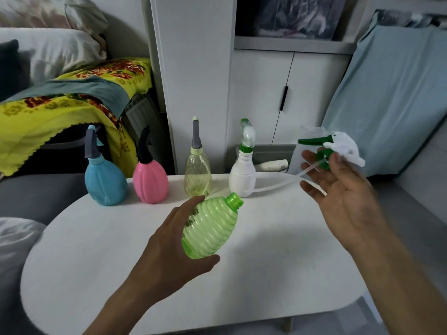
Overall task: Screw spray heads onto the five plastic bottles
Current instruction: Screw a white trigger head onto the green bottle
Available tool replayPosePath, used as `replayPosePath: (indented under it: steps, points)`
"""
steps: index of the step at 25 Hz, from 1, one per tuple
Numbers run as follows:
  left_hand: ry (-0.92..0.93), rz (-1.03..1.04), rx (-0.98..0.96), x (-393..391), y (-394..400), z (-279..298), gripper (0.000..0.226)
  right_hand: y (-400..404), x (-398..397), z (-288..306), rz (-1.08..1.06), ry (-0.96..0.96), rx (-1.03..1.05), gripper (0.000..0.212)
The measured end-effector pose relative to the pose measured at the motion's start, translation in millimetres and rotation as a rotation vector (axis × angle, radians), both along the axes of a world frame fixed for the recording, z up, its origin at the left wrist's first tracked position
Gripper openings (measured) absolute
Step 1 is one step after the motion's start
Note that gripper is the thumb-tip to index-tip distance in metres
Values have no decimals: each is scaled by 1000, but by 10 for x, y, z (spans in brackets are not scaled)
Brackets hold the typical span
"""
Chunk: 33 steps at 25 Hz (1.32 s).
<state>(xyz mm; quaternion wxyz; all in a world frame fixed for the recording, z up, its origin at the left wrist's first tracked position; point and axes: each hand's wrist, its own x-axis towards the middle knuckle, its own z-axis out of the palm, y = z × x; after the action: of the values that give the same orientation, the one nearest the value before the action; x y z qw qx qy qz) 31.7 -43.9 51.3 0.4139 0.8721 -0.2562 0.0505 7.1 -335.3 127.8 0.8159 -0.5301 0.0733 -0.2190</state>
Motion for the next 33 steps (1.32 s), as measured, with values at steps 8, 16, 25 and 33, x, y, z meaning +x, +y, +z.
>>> replayPosePath:
  steps: [8, 16, 25, 33]
  points:
    - [-56, -33, 29, -48, -49, 50, 98, 410, -19, -209, 140, 95, -148, 46]
    - [-149, -17, 96, -40, 50, 82, 102, 710, -21, -335, 260, 139, -228, 59]
    - [-205, -53, 162, 37, 207, 163, 102, 601, -109, -272, 161, 32, -1216, 49]
    - [-192, -130, 236, 97, 348, 285, 100, 585, -156, -284, -189, -174, -1800, 45]
